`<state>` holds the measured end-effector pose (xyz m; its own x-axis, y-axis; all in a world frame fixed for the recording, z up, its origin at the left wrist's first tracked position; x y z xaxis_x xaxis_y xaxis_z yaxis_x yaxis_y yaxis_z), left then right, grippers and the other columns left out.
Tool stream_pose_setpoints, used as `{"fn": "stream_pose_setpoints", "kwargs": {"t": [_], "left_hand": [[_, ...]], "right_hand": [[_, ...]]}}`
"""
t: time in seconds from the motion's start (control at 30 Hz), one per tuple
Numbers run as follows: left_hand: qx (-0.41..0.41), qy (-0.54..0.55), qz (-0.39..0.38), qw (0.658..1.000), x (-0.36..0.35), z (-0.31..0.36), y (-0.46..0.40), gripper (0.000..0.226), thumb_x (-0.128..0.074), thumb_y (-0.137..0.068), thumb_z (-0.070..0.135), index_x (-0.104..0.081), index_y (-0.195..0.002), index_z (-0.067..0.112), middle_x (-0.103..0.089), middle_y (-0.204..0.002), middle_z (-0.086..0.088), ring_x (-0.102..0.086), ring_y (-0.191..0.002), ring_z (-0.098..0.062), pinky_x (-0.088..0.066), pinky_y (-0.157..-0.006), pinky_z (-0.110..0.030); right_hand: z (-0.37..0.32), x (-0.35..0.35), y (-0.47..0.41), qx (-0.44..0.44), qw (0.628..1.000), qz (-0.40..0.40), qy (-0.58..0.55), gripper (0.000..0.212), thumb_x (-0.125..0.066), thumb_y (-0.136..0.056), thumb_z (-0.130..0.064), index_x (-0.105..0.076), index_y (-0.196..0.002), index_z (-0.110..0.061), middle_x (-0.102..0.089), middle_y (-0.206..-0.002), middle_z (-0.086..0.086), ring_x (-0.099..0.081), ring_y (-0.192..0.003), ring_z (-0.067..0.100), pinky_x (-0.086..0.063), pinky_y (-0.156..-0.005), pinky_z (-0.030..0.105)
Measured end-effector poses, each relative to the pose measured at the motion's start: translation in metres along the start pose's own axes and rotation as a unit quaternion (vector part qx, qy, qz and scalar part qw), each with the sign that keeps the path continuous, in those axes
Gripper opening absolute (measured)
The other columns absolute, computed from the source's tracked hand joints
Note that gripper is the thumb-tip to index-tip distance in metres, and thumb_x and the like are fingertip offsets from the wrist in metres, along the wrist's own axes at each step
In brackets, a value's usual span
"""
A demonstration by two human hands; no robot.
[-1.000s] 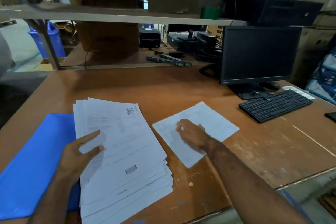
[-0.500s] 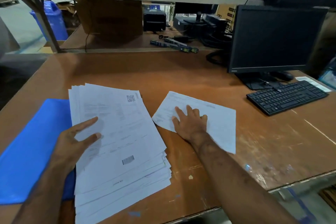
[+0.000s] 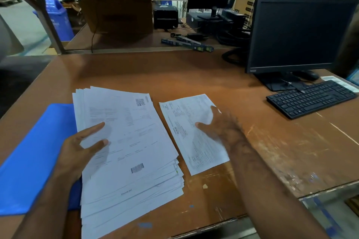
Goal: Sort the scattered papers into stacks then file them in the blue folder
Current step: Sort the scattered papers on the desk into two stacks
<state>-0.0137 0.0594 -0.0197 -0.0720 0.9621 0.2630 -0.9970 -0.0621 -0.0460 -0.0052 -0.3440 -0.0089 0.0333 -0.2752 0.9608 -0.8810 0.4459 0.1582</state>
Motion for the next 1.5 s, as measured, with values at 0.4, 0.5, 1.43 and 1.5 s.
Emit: {"fn": "stream_pose_setpoints", "kwargs": {"t": [0.4, 0.5, 1.43, 1.5], "left_hand": [[-0.024, 0.0, -0.001, 1.0, 0.001, -0.002, 0.0, 0.053, -0.082, -0.082, 0.008, -0.069, -0.131, 0.026, -0.063, -0.133, 0.01, -0.058, -0.105, 0.013, -0.051, -0.09, -0.011], [-0.016, 0.004, -0.005, 1.0, 0.001, -0.001, 0.0, 0.053, -0.082, -0.083, 0.01, -0.069, -0.131, 0.027, -0.064, -0.134, 0.009, -0.061, -0.111, 0.0, -0.048, -0.102, -0.029], [-0.045, -0.006, 0.002, 0.999, 0.003, -0.009, -0.005, 0.045, -0.086, -0.079, 0.013, -0.073, -0.117, 0.034, -0.07, -0.109, 0.033, -0.063, -0.108, 0.008, -0.053, -0.089, -0.014], [-0.053, -0.024, 0.001, 0.998, 0.004, -0.012, -0.009, 0.048, -0.086, -0.079, 0.015, -0.073, -0.123, 0.029, -0.07, -0.118, 0.027, -0.061, -0.115, 0.008, -0.05, -0.1, -0.019]], "right_hand": [[0.005, 0.016, -0.007, 0.031, 0.997, 0.029, -0.058, 0.1, -0.077, -0.06, -0.076, -0.042, -0.144, -0.035, -0.056, -0.131, 0.005, -0.051, -0.122, 0.034, -0.05, -0.087, 0.045], [0.001, 0.021, -0.01, 0.034, 0.997, 0.035, -0.068, 0.091, -0.077, -0.057, -0.067, -0.049, -0.135, -0.03, -0.059, -0.13, 0.004, -0.051, -0.122, 0.035, -0.046, -0.098, 0.05], [-0.067, 0.061, 0.032, 0.256, 0.813, -0.085, -0.515, 0.074, -0.08, -0.087, -0.023, -0.045, -0.152, -0.027, -0.056, -0.145, -0.01, -0.062, -0.124, 0.016, -0.061, -0.083, 0.032], [-0.061, 0.02, 0.021, 0.261, 0.912, -0.051, -0.311, 0.079, -0.08, -0.086, -0.037, -0.04, -0.154, -0.034, -0.047, -0.149, -0.015, -0.053, -0.129, 0.012, -0.06, -0.085, 0.028]]}}
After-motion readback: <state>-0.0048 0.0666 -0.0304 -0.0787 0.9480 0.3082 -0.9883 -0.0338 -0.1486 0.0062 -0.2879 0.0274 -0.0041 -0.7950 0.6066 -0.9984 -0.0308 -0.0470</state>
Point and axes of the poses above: each hand's wrist, its own y-axis away from the middle knuckle, its own x-axis out of the back of the hand, z = x × y, the point moved 2 cm from there along -y, towards the middle knuckle
